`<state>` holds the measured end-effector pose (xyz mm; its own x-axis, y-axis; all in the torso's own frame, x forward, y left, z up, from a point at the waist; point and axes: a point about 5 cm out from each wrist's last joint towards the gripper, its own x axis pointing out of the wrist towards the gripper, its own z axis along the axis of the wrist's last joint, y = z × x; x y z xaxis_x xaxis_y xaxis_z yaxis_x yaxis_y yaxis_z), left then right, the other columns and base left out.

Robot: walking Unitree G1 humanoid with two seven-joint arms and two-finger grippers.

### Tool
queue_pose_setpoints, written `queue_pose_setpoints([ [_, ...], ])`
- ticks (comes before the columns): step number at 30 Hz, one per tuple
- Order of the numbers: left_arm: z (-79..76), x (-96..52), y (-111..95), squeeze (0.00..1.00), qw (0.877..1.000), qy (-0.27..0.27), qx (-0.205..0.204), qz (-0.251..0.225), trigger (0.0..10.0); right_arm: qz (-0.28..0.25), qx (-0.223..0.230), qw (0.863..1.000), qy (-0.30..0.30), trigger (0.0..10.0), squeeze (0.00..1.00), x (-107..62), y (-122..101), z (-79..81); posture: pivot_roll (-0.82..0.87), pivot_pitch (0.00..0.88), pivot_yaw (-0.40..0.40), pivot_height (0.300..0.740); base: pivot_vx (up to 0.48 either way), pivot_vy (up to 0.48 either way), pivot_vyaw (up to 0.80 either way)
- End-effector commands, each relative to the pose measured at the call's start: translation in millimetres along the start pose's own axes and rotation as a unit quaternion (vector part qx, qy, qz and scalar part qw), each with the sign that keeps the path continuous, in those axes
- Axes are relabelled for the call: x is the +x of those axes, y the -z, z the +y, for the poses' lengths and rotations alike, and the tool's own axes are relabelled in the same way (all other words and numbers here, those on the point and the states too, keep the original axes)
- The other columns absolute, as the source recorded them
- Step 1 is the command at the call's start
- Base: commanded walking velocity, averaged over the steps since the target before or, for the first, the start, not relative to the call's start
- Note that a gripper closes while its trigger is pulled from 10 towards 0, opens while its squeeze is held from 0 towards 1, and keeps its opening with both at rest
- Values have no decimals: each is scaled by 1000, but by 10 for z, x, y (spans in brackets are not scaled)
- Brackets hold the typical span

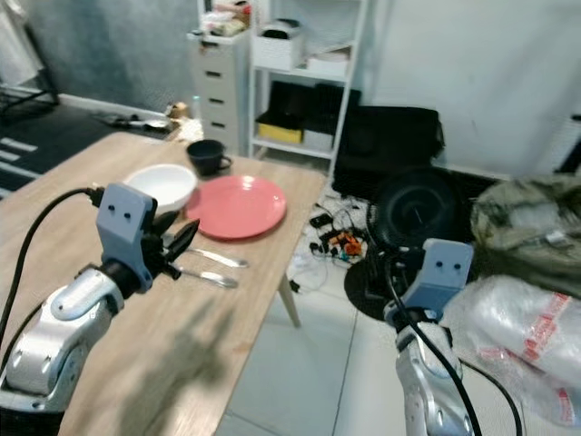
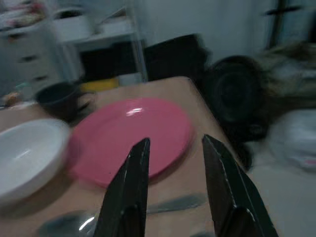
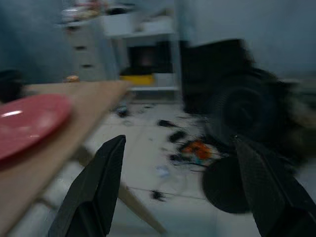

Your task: Setting the table

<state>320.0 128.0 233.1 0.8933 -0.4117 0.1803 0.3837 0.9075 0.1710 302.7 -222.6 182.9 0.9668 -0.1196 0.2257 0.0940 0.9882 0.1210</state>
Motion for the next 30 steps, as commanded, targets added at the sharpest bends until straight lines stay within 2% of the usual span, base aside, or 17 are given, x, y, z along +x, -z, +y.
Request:
queue_pose_setpoints([
  [1,28,-22,4,0,1000,-4,7,-1,10000,-4,1,1000,1,10000,0,-3,-9,-1,6,57,103,740,0,0,-800],
  [11,95,-11,8,0,999,-35,-8,-1,10000,-6,0,1000,1,10000,0,10,-23,-3,4,53,103,740,0,0,-800],
  [19,137,-1,16,0,998,-56,-2,4,10000,-6,0,1000,-4,10000,0,17,-29,4,4,53,103,740,0,0,-700],
  [23,189,-5,39,0,997,-83,0,9,10000,-2,1,1000,-24,10000,0,33,-27,54,4,53,103,740,0,0,0],
  [26,285,-40,93,0,991,-132,-11,18,10000,12,2,997,-70,10000,0,63,2,192,9,48,85,740,0,0,-533],
  [27,285,-40,93,0,991,-132,-11,18,10000,12,2,997,-70,10000,0,63,2,192,9,48,85,740,0,0,-800],
  [30,338,-78,139,0,987,-161,-5,25,10000,16,5,995,-103,10000,0,95,19,327,17,49,73,740,0,0,0],
])
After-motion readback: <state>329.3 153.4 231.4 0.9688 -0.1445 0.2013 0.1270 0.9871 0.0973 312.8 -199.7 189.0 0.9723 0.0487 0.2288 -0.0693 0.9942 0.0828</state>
